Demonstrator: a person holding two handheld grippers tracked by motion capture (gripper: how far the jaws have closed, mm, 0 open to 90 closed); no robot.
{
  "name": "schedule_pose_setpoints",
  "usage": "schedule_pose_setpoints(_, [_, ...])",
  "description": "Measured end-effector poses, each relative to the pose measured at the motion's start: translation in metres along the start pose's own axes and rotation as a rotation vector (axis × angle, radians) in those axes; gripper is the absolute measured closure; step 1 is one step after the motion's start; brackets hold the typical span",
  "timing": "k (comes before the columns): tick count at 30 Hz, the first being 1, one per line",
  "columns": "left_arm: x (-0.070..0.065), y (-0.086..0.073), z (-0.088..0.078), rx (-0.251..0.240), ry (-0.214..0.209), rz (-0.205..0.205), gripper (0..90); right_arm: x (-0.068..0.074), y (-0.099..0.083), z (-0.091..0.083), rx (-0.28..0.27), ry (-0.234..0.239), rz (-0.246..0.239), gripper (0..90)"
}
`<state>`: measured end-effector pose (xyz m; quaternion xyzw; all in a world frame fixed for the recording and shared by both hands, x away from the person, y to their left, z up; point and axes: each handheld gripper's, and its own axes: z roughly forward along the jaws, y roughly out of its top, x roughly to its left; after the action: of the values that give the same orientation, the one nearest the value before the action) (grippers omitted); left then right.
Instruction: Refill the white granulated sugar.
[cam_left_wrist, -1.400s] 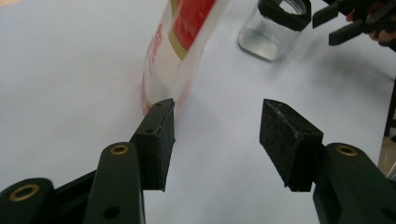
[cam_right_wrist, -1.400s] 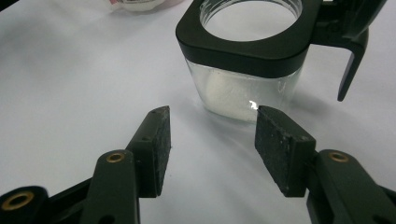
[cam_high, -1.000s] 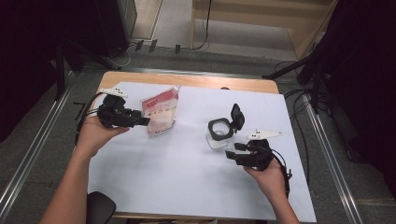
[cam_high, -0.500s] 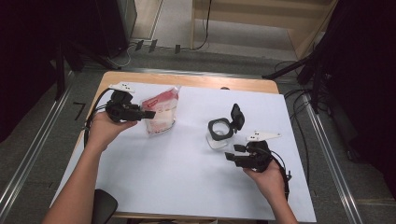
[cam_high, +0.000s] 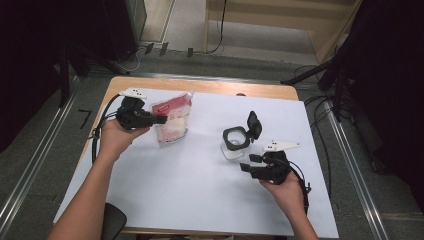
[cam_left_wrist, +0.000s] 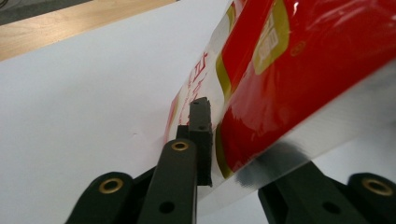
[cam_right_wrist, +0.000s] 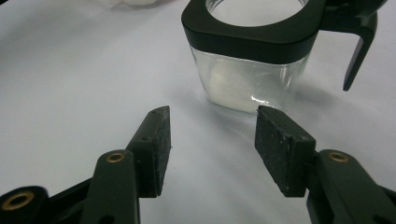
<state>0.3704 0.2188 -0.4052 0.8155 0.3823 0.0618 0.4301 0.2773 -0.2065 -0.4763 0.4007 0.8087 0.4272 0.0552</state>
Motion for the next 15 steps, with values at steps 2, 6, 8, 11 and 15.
schedule_pose_setpoints(2, [-0.001,0.000,0.000,-0.014,0.011,-0.002,85.4,0.001,0.000,0.000,-0.001,0.000,-0.004,46.7])
schedule_pose_setpoints(6, [-0.001,0.001,0.001,-0.024,-0.003,-0.031,89.9,0.003,0.001,0.002,-0.002,0.007,-0.013,47.1])
schedule_pose_setpoints(8, [-0.001,0.003,0.001,-0.020,-0.007,-0.036,90.0,0.005,0.002,0.003,0.001,0.010,-0.015,47.4])
schedule_pose_setpoints(11, [-0.004,0.007,0.001,-0.004,0.005,-0.031,90.0,0.007,0.003,0.004,-0.002,0.019,-0.017,48.4])
schedule_pose_setpoints(15, [-0.009,0.013,-0.001,0.023,0.003,-0.023,90.0,0.009,0.005,0.004,-0.011,0.024,-0.017,48.8])
